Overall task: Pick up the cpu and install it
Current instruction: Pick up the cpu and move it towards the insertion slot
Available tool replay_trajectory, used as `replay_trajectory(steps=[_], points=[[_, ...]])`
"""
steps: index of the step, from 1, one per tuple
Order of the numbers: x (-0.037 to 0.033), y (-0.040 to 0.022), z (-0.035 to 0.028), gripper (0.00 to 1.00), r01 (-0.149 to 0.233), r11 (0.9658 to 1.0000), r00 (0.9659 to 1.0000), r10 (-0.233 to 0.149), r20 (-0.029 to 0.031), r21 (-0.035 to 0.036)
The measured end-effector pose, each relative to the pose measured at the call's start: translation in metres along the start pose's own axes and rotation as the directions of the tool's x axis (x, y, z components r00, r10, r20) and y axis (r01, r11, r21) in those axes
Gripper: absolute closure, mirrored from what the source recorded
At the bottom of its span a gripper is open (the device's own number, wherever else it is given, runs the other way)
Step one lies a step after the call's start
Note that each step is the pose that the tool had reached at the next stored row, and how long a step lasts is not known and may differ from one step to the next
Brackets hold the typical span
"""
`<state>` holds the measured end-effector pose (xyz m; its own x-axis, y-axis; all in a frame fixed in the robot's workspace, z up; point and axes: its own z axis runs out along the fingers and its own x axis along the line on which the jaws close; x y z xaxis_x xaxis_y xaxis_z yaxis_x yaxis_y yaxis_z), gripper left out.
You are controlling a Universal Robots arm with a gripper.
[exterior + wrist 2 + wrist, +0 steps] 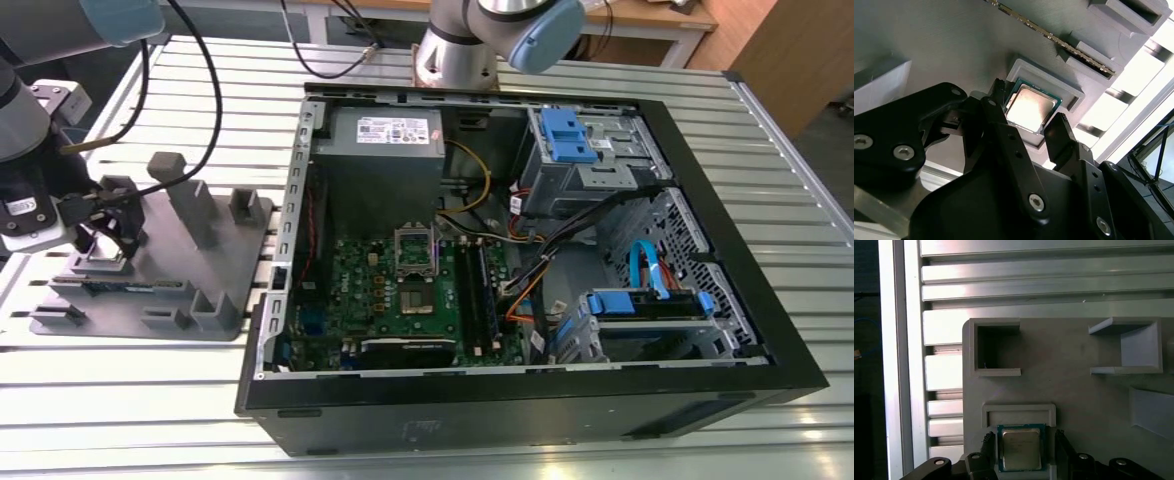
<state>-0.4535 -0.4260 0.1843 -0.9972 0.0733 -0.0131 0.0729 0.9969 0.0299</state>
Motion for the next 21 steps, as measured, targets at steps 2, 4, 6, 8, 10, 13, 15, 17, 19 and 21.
replay_trajectory(steps=[2,4,6,8,10,13,15,17,19,21], points=[[0.0000,0.0000,0.0001,0.41,0.000,1.0000,1.0000,0.000,0.0001,0.0000],[0.0000,0.0000,0.0001,0.43,0.000,1.0000,1.0000,0.000,0.0001,0.0000],[0.0000,0.0000,0.0001,0.49,0.000,1.0000,1.0000,0.000,0.0001,0.0000],[0.0000,0.0000,0.0001,0.49,0.000,1.0000,1.0000,0.000,0.0001,0.0000],[0.0000,0.0000,0.0001,0.49,0.000,1.0000,1.0000,0.000,0.0001,0.0000],[0.0000,0.0000,0.0001,0.53,0.000,1.0000,1.0000,0.000,-0.0001,0.0001],[0.0000,0.0000,0.0001,0.53,0.000,1.0000,1.0000,0.000,0.0000,0.0000],[0.0000,0.0000,0.0002,0.53,0.000,1.0000,1.0000,0.000,0.0001,-0.0001],[0.0000,0.0000,0.0002,0.53,0.000,1.0000,1.0000,0.000,0.0001,0.0000],[0.0000,0.0000,0.0002,0.53,0.000,1.0000,1.0000,0.000,0.0000,0.0000]])
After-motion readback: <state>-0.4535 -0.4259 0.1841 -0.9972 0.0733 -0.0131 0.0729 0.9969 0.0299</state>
